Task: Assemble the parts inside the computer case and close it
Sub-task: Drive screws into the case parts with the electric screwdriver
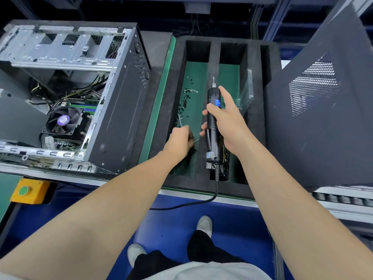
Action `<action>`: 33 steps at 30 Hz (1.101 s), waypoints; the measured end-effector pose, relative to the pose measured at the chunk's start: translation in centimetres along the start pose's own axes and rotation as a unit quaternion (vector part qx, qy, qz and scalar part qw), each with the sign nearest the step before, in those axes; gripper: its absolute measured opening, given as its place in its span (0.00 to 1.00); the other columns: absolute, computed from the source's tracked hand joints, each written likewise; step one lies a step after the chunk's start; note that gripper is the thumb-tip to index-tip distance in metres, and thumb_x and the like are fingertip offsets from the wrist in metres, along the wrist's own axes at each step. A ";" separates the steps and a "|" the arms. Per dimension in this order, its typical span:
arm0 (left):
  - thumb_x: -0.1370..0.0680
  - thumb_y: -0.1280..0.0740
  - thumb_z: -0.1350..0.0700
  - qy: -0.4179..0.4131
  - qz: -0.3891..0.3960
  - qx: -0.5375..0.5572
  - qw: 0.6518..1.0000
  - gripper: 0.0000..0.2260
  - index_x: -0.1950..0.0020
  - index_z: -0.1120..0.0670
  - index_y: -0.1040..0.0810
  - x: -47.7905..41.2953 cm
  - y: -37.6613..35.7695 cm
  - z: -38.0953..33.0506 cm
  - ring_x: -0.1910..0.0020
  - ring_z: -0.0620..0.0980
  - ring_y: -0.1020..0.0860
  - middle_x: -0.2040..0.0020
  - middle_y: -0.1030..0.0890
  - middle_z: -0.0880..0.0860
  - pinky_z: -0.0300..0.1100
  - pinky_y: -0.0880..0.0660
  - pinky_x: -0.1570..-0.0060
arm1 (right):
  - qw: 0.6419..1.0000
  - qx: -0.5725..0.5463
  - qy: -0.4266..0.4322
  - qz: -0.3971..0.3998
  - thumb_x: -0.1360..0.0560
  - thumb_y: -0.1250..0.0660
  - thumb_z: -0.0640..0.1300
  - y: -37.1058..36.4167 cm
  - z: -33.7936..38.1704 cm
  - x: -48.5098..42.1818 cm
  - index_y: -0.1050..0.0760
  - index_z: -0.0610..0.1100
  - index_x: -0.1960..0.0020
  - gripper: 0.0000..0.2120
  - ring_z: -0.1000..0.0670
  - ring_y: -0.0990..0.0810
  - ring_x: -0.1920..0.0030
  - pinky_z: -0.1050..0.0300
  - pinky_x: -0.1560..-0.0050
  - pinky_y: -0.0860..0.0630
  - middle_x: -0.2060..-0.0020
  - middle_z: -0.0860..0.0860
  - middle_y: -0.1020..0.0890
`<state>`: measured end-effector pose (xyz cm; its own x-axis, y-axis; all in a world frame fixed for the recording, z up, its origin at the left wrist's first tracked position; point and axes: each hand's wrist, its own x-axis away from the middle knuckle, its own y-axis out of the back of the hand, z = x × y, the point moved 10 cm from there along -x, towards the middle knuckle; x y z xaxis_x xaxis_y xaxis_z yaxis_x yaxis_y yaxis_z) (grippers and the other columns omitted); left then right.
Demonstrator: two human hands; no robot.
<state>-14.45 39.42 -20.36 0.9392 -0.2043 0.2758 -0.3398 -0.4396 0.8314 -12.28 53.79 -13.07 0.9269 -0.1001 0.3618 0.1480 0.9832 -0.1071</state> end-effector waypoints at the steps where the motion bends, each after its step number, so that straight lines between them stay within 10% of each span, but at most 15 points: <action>1: 0.23 0.31 0.61 0.019 -0.031 0.060 0.998 0.02 0.53 0.59 0.21 0.0 1.0 0.2 0.57 0.55 0.20 0.56 0.19 0.56 0.47 0.22 0.54 | 1.000 0.001 0.000 -0.001 0.17 0.35 0.42 0.0 0.1 0.1 0.44 0.63 0.18 0.34 0.44 0.20 0.66 0.44 0.59 0.16 0.50 0.43 0.20; 4: 0.29 0.27 0.63 0.096 -0.105 0.253 0.957 0.04 0.60 0.55 0.19 -0.2 4.1 0.9 0.63 0.46 0.18 0.63 0.16 0.49 0.38 0.22 0.57 | 1.000 -0.002 0.001 -0.002 0.17 0.35 0.42 -0.1 0.6 0.3 0.44 0.63 0.18 0.34 0.45 0.20 0.66 0.44 0.60 0.16 0.50 0.43 0.19; 8: 0.28 0.26 0.70 0.118 -0.080 0.585 0.799 0.09 0.48 0.63 0.19 -1.1 6.6 -0.8 0.58 0.58 0.13 0.56 0.14 0.63 0.46 0.16 0.55 | 1.000 0.017 0.018 0.009 0.16 0.36 0.42 -1.0 2.1 1.0 0.45 0.61 0.17 0.34 0.44 0.20 0.63 0.46 0.58 0.17 0.44 0.42 0.18; 12: 0.23 0.27 0.64 0.077 0.009 0.710 0.700 0.11 0.41 0.58 0.20 -1.5 9.2 -4.4 0.53 0.50 0.14 0.53 0.13 0.56 0.40 0.18 0.52 | 0.998 0.027 0.048 0.018 0.17 0.36 0.41 -2.6 4.0 2.2 0.43 0.61 0.17 0.33 0.45 0.19 0.57 0.51 0.61 0.18 0.39 0.42 0.19; 17: 0.20 0.29 0.57 0.060 0.047 0.724 0.686 0.09 0.40 0.54 0.20 -0.6 12.8 -5.6 0.48 0.47 0.15 0.52 0.13 0.51 0.43 0.21 0.39 | 0.993 0.061 0.095 0.039 0.18 0.35 0.44 -4.4 6.7 3.8 0.39 0.66 0.20 0.32 0.46 0.18 0.58 0.50 0.59 0.18 0.46 0.45 0.16; 23: 0.21 0.27 0.51 0.025 0.081 0.686 0.723 0.09 0.48 0.57 0.17 2.1 18.0 -6.2 0.54 0.48 0.16 0.55 0.14 0.51 0.46 0.18 0.46 | 0.978 0.108 0.166 0.064 0.18 0.36 0.45 -7.7 10.0 6.8 0.40 0.68 0.20 0.32 0.46 0.18 0.66 0.53 0.61 0.18 0.51 0.49 0.13; 33: 0.25 0.23 0.56 0.028 0.087 0.733 0.674 0.06 0.57 0.58 0.12 6.9 25.3 -0.4 0.52 0.50 0.15 0.51 0.14 0.50 0.51 0.19 0.43 | 0.957 0.149 0.238 0.068 0.19 0.35 0.40 -16.3 12.5 12.2 0.36 0.63 0.20 0.32 0.45 0.19 0.60 0.48 0.59 0.15 0.45 0.52 0.15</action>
<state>-16.54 27.24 2.78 0.8657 -0.3492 0.3587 -0.0895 -0.8130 -0.5754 -7.69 38.46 4.66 0.9932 0.0429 -0.1080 -0.0238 0.9849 0.1717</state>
